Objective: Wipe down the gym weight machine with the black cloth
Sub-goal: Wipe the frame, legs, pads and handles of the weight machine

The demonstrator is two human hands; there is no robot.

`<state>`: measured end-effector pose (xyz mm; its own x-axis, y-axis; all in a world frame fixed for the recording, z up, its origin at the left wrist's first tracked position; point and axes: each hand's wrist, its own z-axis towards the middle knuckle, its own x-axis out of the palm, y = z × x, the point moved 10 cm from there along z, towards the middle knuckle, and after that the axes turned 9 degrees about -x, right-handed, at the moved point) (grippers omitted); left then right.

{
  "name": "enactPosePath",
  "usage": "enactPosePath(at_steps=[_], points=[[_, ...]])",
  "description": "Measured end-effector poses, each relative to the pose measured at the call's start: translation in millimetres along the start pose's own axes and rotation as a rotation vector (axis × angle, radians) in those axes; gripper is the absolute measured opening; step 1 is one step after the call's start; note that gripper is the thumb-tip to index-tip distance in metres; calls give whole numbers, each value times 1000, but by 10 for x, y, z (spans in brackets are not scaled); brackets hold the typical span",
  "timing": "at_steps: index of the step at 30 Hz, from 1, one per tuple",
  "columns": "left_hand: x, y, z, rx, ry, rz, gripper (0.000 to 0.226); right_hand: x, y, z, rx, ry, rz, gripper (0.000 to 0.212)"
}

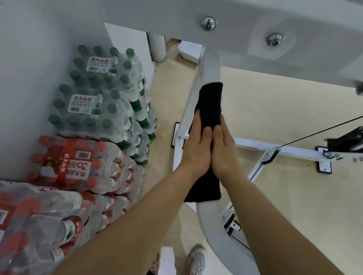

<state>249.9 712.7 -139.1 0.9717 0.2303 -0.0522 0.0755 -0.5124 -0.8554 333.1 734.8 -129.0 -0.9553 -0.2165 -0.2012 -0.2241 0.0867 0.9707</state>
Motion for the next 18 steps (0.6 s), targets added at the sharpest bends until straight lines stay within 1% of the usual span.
enactPosePath(at_steps=[7, 11, 14, 18], points=[[10, -460, 773, 69, 4, 21, 51, -51, 127, 883, -47, -38, -85, 43], [16, -671, 1162, 81, -5, 44, 55, -66, 154, 1277, -10, -65, -139, 41], [14, -776, 1367, 72, 2, 31, 62, -77, 163, 1489, 43, -86, -190, 47], [-4, -918, 1548, 90, -6, 24, 44, -79, 150, 1669, 136, -99, -202, 55]])
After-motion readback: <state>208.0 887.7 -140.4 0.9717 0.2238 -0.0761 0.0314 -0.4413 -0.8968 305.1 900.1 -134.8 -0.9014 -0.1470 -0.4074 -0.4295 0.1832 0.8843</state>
